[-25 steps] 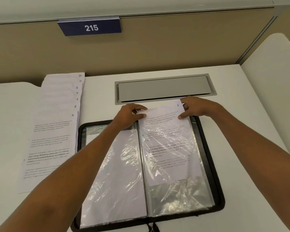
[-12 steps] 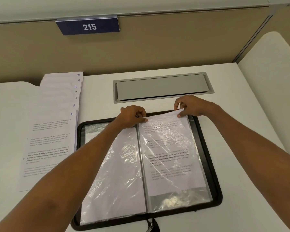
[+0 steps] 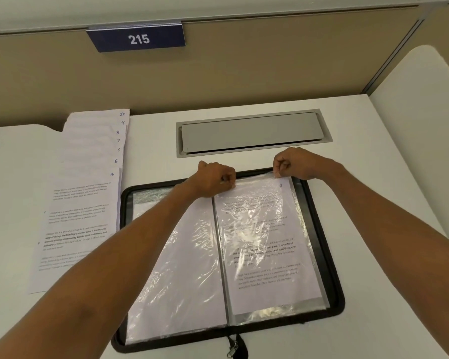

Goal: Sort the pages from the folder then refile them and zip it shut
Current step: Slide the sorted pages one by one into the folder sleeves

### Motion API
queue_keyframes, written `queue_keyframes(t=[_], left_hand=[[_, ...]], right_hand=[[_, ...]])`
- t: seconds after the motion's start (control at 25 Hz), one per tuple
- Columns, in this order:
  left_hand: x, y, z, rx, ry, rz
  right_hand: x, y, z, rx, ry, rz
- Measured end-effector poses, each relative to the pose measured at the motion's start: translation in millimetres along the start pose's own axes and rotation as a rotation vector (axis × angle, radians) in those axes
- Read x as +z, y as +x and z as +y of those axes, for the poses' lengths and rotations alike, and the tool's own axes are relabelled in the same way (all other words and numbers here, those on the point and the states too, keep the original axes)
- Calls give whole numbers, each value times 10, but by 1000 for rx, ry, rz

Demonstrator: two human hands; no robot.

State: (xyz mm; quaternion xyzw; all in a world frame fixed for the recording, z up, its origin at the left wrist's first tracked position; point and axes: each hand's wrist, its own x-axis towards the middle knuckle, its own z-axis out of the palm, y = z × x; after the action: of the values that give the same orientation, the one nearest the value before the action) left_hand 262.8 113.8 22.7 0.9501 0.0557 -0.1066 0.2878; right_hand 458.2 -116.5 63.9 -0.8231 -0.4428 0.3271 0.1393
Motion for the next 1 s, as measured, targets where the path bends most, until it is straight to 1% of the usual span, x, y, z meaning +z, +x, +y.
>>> queue_keyframes(t=[0.16,0.32,0.48,0.64,0.68,0.76,0.8,0.84,0.92,0.96,1.0], left_hand=[[26,8,46,9,33,0],[52,3,70,26,-3,-14],[97,22,102,28,25,23],[133,23,178,10,45,-66],[164,2,185,24,71,-49],[253,-89,194,31,104,92],[306,-151,211,10,69,185],[365,-227,245,-16,5,272],[531,-420,300,-87,-118,412],[647,-529,316,-130,-155,467],[772,-641,323,-167,-182,510]], right_hand=[[32,-27,-16,-4,3,0],[32,-50,49,25,25,-6],[70,-64,57,45,40,7],[106,-63,131,47,23,92],[124,-57,192,63,34,116],[200,-54,310,94,78,152],[254,-67,349,119,101,201],[318,-99,362,161,118,289],[509,-238,224,206,127,559],[659,-341,50,176,123,716],[867,-441,-181,127,131,816]])
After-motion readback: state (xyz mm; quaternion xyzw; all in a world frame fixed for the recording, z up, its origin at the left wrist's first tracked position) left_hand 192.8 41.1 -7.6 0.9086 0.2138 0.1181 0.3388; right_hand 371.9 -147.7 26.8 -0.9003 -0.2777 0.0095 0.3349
